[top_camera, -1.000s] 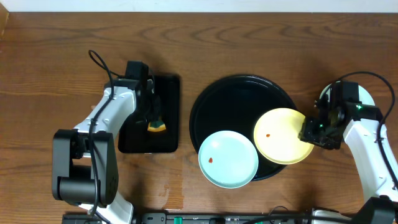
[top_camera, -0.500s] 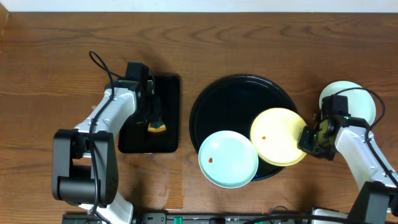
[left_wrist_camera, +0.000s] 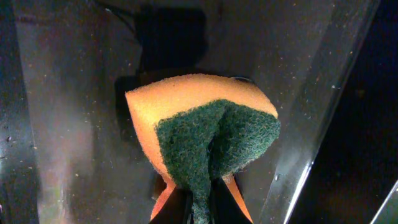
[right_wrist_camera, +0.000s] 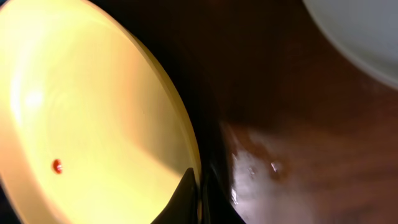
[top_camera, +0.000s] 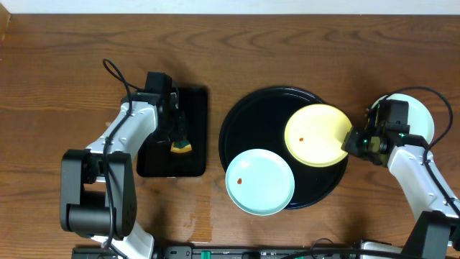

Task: Clean dirty plates on tray and stack at the side
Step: 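Drag the yellow plate with the right gripper toward the tray center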

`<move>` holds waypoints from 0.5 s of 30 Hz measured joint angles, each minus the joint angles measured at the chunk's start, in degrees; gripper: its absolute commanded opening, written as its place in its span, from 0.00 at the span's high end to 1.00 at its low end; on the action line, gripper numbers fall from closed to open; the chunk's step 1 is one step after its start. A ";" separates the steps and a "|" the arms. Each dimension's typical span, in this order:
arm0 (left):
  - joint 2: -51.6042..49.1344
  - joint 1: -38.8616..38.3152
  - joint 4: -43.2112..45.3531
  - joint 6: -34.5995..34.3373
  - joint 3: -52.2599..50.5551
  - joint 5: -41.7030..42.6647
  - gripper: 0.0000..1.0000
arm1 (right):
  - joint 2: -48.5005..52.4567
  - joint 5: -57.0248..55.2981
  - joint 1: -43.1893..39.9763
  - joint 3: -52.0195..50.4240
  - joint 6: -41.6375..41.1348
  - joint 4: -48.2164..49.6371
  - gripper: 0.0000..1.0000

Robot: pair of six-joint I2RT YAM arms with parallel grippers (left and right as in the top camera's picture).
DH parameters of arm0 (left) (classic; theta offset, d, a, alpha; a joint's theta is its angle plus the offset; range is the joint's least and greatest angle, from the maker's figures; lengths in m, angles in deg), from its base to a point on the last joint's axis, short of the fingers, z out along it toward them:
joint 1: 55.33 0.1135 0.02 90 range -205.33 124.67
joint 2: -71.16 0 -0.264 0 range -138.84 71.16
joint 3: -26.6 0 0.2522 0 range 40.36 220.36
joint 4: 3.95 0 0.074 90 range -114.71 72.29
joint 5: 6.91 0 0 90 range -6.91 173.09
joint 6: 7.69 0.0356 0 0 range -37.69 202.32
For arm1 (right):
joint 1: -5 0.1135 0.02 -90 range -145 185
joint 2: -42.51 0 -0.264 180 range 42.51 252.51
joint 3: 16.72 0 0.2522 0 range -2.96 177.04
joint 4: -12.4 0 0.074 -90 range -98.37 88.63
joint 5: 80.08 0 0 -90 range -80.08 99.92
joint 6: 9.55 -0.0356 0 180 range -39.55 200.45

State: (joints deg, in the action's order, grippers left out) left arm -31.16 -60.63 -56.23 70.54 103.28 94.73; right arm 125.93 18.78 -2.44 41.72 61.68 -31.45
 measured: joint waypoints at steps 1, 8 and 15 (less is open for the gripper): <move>0.00 0.00 0.02 0.00 0.00 0.00 0.92 | 0.02 0.35 0.31 0.02 -0.11 0.98 0.99; 0.00 0.00 0.26 0.00 0.00 0.00 0.92 | 1.38 1.16 5.49 0.26 -0.33 7.32 0.99; 0.00 0.00 0.39 0.00 0.00 0.00 0.92 | 7.15 0.74 9.62 0.37 -6.21 8.85 0.99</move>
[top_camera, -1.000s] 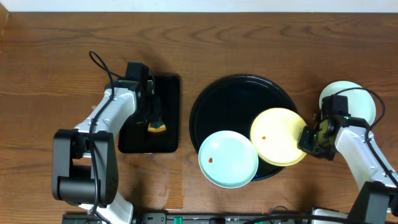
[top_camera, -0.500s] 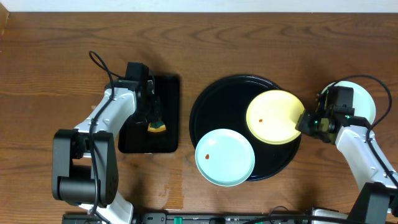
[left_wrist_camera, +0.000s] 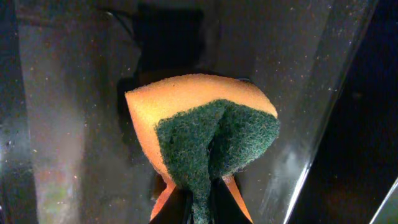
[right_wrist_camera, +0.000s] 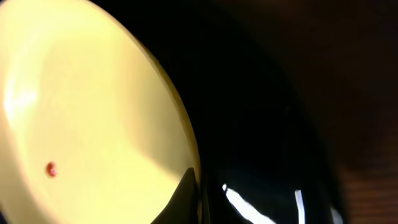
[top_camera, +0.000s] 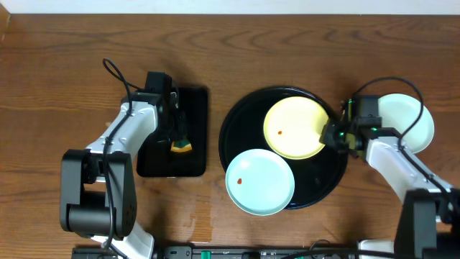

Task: Clean dirty plates on tray and stack at the side

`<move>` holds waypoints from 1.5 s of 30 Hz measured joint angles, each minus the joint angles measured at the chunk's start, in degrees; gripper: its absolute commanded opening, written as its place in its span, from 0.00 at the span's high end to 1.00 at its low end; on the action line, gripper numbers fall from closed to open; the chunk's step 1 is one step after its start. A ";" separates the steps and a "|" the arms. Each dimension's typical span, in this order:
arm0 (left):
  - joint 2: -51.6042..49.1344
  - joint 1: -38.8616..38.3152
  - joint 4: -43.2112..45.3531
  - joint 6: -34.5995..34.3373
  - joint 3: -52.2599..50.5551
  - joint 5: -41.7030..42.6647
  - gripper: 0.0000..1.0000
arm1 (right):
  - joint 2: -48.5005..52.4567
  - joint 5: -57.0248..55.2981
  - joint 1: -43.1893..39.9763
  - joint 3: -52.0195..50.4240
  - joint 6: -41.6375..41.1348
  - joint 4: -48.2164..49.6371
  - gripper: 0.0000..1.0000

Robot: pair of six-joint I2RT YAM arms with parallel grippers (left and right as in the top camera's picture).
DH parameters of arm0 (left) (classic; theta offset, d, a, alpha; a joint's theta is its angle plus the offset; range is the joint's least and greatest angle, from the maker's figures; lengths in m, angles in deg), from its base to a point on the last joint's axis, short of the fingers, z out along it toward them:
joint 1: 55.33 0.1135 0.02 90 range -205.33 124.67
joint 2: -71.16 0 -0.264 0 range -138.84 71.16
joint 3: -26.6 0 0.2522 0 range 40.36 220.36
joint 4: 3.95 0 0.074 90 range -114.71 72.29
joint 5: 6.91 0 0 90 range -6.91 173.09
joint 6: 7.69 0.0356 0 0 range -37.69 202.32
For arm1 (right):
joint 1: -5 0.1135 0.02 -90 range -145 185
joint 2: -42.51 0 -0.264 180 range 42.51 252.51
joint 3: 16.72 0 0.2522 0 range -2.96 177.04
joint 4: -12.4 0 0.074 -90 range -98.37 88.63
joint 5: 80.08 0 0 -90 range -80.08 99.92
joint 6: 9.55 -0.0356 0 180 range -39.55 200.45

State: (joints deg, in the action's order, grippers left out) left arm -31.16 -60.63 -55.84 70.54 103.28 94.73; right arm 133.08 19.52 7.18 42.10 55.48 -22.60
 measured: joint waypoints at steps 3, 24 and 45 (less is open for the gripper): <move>0.00 0.00 0.00 0.00 0.00 0.02 0.92 | 1.42 0.00 0.35 0.00 -2.78 0.07 0.70; 0.00 0.00 0.02 0.00 0.00 0.00 0.92 | 3.65 1.14 0.33 0.15 22.97 10.23 0.79; 0.00 0.00 0.02 0.00 0.00 0.02 0.92 | 4.59 -0.94 0.35 1.51 7.43 4.44 0.99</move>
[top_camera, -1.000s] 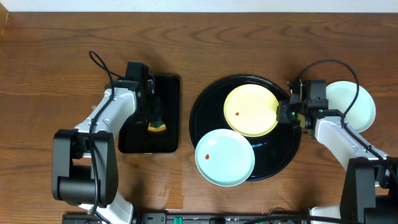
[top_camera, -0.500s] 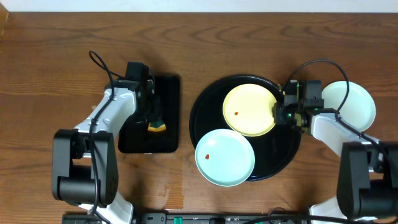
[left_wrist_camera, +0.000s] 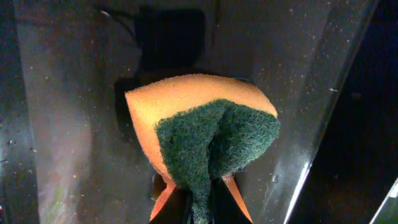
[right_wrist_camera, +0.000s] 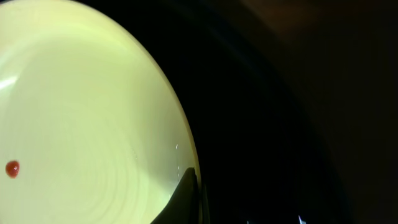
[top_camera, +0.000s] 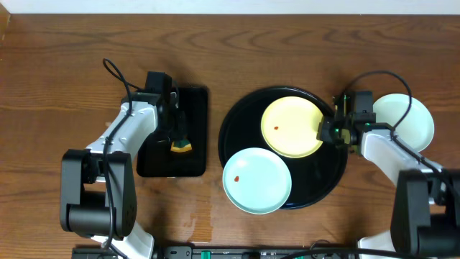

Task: Clean dirty plates on tray and stack at the side

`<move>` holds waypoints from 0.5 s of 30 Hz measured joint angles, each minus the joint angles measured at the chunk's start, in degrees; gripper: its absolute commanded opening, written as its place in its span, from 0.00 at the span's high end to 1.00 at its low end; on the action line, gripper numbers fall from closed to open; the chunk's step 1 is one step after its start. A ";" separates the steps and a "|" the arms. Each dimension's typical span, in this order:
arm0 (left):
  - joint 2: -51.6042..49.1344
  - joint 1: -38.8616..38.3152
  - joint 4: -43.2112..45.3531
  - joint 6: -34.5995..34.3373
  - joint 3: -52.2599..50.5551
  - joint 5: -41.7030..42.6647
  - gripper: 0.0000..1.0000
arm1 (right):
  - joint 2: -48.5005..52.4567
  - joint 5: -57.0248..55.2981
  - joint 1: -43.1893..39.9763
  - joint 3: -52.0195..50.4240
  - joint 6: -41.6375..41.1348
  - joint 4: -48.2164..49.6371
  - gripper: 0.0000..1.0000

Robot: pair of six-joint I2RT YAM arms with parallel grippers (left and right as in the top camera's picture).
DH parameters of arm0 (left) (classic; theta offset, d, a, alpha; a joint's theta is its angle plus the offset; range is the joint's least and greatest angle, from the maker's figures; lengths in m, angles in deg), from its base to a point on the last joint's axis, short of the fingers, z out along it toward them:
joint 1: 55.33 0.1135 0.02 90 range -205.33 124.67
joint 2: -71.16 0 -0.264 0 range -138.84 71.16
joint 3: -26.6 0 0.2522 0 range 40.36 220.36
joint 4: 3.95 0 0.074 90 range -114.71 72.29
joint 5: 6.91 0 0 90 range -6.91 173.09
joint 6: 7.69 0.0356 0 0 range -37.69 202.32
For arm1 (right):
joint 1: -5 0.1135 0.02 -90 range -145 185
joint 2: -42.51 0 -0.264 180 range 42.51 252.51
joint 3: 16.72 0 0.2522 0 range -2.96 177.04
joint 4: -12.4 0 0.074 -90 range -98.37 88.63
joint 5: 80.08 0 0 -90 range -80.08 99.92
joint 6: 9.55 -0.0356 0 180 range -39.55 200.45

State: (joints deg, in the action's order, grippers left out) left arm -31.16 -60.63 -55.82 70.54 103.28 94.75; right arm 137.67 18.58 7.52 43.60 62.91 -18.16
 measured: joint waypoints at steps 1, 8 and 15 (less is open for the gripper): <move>0.00 0.00 -0.02 0.00 0.00 0.00 0.92 | -0.83 -0.57 0.02 0.00 -1.22 -1.18 0.99; 0.00 0.00 0.02 0.00 0.00 0.00 0.92 | -4.90 -3.80 0.63 0.00 -8.20 -3.65 0.99; 0.00 0.00 1.20 0.24 -0.42 -0.02 0.92 | -2.64 -4.68 1.79 0.00 -8.76 -3.04 0.99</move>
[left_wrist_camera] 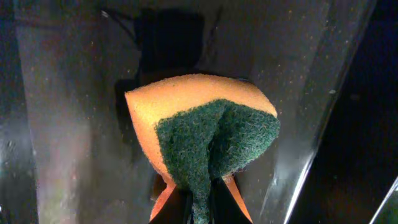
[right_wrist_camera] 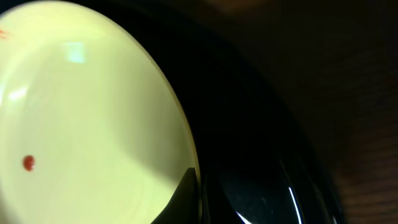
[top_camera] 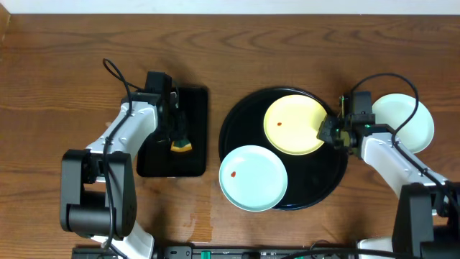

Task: Clean dirty plates on tray and stack at the side

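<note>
A yellow plate (top_camera: 295,126) with a small red spot lies on the round black tray (top_camera: 327,180); my right gripper (top_camera: 325,133) is shut on its right rim, seen close in the right wrist view (right_wrist_camera: 198,186) beside the yellow plate (right_wrist_camera: 87,112). A light blue plate (top_camera: 253,178) with a red spot overlaps the tray's front left edge. My left gripper (top_camera: 178,137) is shut on an orange and green sponge (left_wrist_camera: 202,134) over the black rectangular tray (top_camera: 172,162).
A clean pale plate (top_camera: 406,122) rests on the wooden table at the right, beyond the round tray. The sponge (top_camera: 180,147) hangs above the wet bottom of the rectangular tray (left_wrist_camera: 68,124).
The yellow plate has shifted slightly right with my right gripper. The blue plate has slid a little further left and forward. My left gripper and sponge have not moved.
My right gripper held the yellow plate at the tray's right edge. Then the plate stood further left over the tray's middle, touching the blue plate. The blue plate ended up a little further left. My left gripper stayed over the rectangular tray with the sponge throughout.
</note>
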`<move>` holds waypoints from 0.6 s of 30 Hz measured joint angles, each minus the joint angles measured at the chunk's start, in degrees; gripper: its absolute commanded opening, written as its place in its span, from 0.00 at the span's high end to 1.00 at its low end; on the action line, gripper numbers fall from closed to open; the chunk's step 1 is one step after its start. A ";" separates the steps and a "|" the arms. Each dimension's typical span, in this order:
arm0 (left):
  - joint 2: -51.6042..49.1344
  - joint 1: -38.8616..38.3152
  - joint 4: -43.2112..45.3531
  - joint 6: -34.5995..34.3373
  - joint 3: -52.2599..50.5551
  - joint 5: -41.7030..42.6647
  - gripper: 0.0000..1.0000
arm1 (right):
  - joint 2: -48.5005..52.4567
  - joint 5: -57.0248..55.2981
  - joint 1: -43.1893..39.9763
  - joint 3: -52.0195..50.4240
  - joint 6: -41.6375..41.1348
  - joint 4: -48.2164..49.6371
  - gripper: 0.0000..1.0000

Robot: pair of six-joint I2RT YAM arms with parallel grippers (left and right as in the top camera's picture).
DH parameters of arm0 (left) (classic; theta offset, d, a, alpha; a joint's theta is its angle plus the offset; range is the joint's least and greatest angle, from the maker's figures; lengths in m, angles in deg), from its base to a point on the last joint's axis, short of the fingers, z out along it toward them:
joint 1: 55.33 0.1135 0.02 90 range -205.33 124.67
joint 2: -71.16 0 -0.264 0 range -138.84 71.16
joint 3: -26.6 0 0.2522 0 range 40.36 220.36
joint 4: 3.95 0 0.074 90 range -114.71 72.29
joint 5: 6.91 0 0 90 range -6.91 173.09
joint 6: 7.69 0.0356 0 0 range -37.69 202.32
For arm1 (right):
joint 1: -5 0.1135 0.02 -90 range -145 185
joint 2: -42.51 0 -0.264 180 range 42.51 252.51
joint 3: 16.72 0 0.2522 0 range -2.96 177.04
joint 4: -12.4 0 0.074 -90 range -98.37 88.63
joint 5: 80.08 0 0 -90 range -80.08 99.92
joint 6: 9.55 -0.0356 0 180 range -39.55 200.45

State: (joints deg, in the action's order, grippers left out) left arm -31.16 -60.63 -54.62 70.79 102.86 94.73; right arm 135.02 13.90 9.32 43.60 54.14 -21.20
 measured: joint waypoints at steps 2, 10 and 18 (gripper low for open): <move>0.00 0.00 2.47 0.52 -1.25 0.00 0.92 | 0.92 0.00 0.00 0.00 0.26 0.00 0.99; 0.92 -0.02 10.86 1.22 -6.97 0.02 0.92 | 1.49 -0.04 0.00 0.00 1.01 0.44 0.99; 1.20 -0.04 3.06 0.81 -4.59 0.00 0.92 | 1.51 -0.11 0.00 0.00 2.01 0.46 0.99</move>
State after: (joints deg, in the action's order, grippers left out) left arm -29.96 -60.67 -51.56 71.59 98.27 94.73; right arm 136.53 13.80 9.32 43.60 56.15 -20.74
